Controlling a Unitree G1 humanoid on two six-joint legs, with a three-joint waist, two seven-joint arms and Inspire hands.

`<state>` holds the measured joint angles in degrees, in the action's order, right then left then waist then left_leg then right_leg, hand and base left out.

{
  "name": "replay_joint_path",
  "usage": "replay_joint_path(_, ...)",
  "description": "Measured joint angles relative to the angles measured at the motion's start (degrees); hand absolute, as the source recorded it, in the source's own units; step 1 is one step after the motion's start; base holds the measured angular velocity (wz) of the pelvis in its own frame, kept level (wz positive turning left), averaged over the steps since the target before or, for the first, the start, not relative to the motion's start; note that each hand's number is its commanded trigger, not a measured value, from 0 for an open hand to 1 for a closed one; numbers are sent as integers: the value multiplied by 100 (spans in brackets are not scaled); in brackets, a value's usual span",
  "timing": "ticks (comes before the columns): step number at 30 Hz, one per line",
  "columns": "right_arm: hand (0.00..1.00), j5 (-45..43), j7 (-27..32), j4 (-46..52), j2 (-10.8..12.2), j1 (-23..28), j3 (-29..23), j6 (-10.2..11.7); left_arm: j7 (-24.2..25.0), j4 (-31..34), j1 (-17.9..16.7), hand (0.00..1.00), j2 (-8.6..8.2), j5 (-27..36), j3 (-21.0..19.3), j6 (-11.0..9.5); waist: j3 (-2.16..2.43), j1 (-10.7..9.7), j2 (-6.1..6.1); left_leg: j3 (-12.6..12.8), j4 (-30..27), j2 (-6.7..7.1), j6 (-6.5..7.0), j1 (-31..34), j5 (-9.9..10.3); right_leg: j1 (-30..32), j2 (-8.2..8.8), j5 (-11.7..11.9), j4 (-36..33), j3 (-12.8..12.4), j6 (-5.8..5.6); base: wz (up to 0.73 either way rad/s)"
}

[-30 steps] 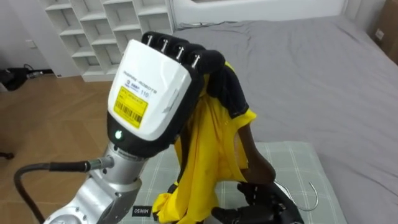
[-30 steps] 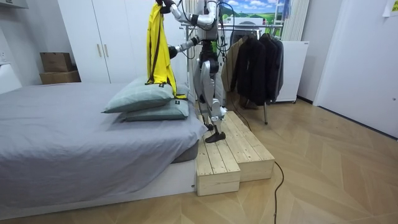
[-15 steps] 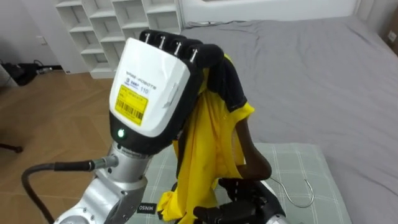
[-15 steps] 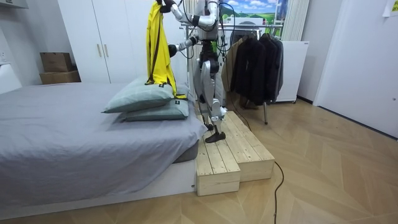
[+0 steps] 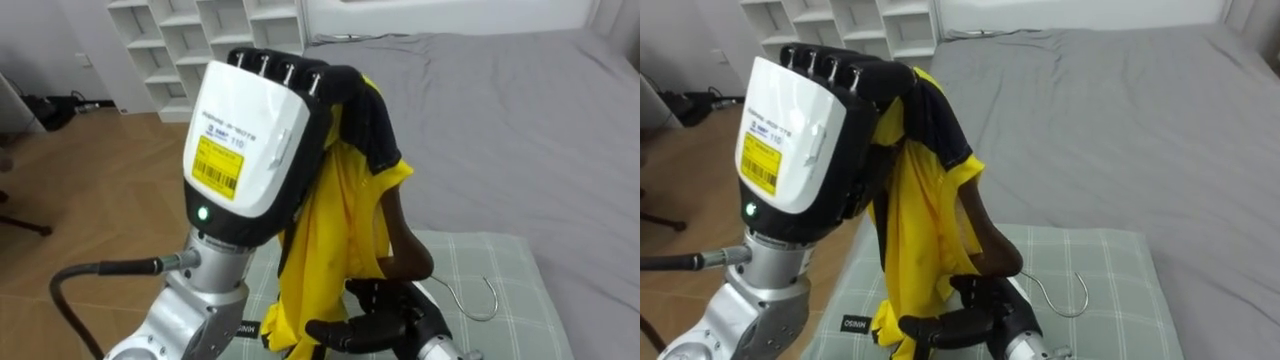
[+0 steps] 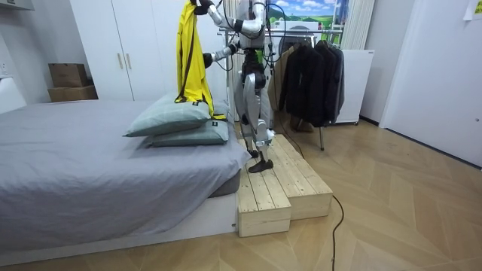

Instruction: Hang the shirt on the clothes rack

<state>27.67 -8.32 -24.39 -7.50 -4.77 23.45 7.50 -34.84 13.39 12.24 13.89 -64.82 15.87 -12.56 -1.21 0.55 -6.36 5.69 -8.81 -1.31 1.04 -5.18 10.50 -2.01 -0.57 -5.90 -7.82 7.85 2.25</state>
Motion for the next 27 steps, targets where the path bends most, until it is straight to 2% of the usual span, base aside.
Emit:
replay_joint_path(22,0,3,289,-2,25,-6,-2,0,7,-35,0,100,-21,0,0,-62,-3,5,4,5,11,13,0,17,0,8,19,-8,10,9,-14,0)
replay_joint_path(27,0,-19,458,7,25,-11,-49,1,7,-35,0,100,38,-3,0,-71,0,-28,0,5,5,20,0,61,0,16,25,-9,16,23,-15,0)
